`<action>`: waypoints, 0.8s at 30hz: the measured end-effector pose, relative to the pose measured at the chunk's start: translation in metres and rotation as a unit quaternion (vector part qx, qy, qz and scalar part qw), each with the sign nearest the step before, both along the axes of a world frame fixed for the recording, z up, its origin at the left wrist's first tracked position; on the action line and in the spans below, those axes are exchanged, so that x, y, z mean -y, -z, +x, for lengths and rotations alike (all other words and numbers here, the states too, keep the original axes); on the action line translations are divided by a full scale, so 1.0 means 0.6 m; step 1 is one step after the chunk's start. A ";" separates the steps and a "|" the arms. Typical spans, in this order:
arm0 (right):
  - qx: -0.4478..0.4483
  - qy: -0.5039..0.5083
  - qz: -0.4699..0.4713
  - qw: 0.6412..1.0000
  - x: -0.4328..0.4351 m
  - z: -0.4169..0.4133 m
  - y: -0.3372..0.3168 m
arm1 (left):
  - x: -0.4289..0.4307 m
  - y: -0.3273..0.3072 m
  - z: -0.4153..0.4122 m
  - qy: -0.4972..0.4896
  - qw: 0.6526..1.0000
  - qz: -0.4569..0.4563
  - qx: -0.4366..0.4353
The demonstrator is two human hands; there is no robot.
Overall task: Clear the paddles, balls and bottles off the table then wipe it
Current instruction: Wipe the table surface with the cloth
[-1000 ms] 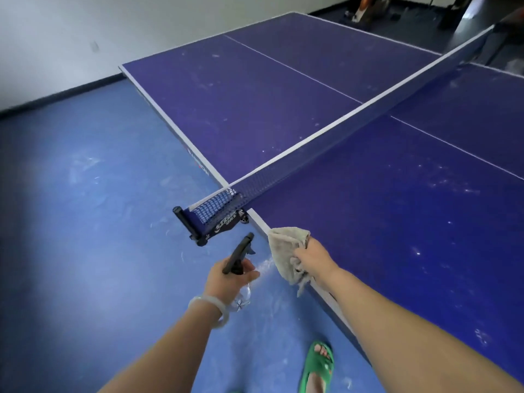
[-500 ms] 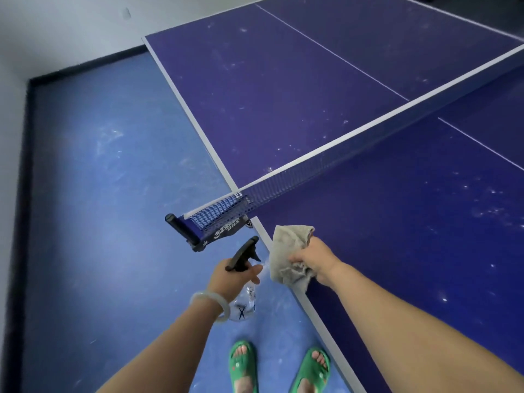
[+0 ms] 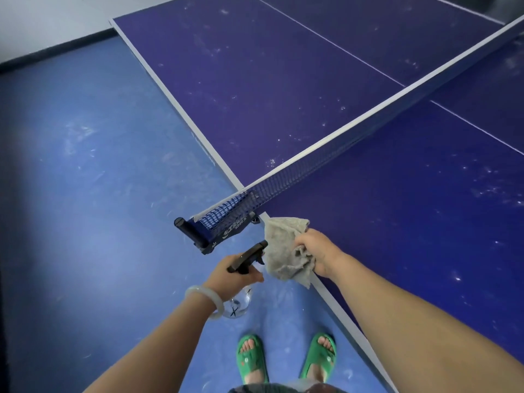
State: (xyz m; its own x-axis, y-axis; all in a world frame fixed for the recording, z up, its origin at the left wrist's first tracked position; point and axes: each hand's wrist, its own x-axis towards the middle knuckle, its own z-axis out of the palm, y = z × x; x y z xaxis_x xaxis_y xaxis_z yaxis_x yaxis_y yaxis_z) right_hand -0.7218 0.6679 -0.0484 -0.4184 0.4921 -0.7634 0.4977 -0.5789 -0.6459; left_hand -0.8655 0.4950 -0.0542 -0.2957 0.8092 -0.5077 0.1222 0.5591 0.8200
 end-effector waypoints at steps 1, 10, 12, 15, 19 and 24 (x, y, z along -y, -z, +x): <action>-0.008 0.011 -0.015 1.000 0.005 -0.003 0.005 | 0.004 0.002 -0.004 0.006 1.000 -0.004 -0.001; -0.038 -0.026 0.016 0.999 0.040 -0.024 0.026 | 0.028 0.016 -0.027 0.020 1.000 0.003 -0.017; -0.033 -0.026 0.028 0.999 0.046 -0.028 0.030 | 0.032 0.017 -0.030 0.023 0.999 0.003 -0.024; -0.034 -0.036 0.026 0.998 0.054 -0.032 0.031 | 0.038 0.017 -0.034 0.024 0.999 -0.006 -0.024; -0.038 -0.041 0.005 0.998 0.061 -0.032 0.030 | 0.045 0.013 -0.034 0.023 0.999 -0.009 -0.025; -0.042 -0.033 0.005 0.999 0.062 -0.034 0.030 | 0.046 0.006 -0.033 0.032 0.998 -0.018 -0.049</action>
